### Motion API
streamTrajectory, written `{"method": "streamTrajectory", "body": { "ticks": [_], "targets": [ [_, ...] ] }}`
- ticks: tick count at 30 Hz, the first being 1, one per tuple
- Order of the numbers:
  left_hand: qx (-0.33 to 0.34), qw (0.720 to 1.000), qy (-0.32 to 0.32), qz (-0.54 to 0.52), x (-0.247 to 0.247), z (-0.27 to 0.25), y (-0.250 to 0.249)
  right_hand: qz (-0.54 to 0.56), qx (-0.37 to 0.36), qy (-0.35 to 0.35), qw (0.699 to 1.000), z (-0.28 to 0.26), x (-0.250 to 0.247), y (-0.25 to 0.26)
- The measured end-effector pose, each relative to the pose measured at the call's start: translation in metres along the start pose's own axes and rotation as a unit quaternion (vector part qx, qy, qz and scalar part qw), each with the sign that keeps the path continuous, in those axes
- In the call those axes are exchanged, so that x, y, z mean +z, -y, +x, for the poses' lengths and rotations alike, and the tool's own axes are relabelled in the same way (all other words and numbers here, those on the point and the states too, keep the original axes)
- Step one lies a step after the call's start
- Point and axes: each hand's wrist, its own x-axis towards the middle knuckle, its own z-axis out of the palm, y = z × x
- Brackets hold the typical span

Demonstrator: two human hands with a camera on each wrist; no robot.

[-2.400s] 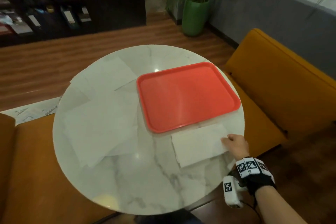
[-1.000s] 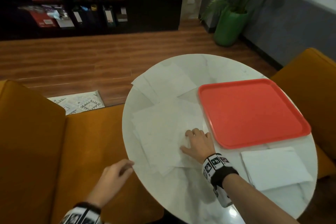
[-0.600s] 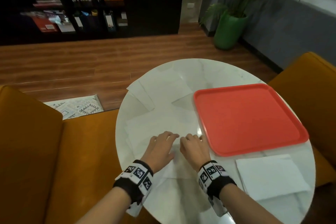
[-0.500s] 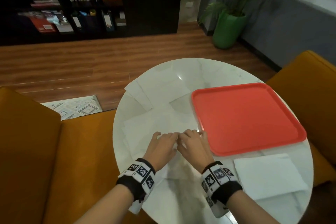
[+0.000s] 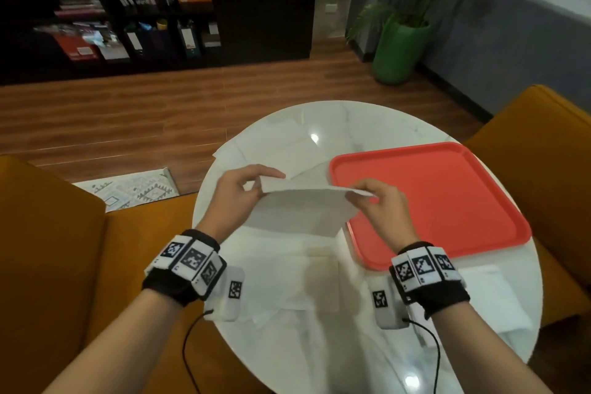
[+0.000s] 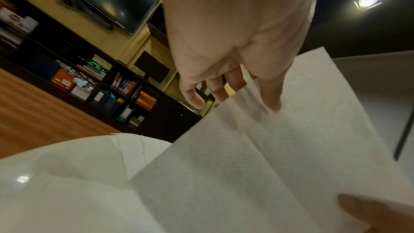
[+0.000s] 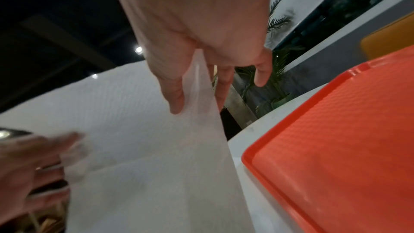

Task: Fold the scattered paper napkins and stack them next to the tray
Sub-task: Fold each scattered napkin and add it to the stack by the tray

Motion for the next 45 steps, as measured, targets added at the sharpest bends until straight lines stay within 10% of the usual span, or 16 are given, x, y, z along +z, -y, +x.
{"method": "streamTrajectory", "body": {
  "ticks": [7, 16, 29, 38, 45],
  "targets": [
    [-0.062, 0.997, -0.026, -0.022, -0.012, -0.055, 0.017, 0.091, -0.049, 0.006, 0.995, -0.041, -0.004, 0.0],
    [-0.19, 0.971, 0.067, 0.127, 0.021, -0.129, 0.116, -0.1, 0.074, 0.2, 0.972, -0.099, 0.058, -0.087],
    [-0.281, 0.949, 0.048, 0.134, 0.026, -0.085, 0.117, -0.198, 0.135, 0.158, 0.958, -0.045, 0.057, -0.056],
    [-0.116, 0.954, -0.009, 0.276, 0.041, -0.118, 0.093, -0.215, 0.063, 0.097, 0.97, -0.07, 0.061, -0.043],
    [-0.101, 0.854, 0.229, 0.455, 0.072, -0.14, 0.126, -0.243, -0.089, 0.401, 0.879, -0.122, 0.125, -0.021]
  ]
}}
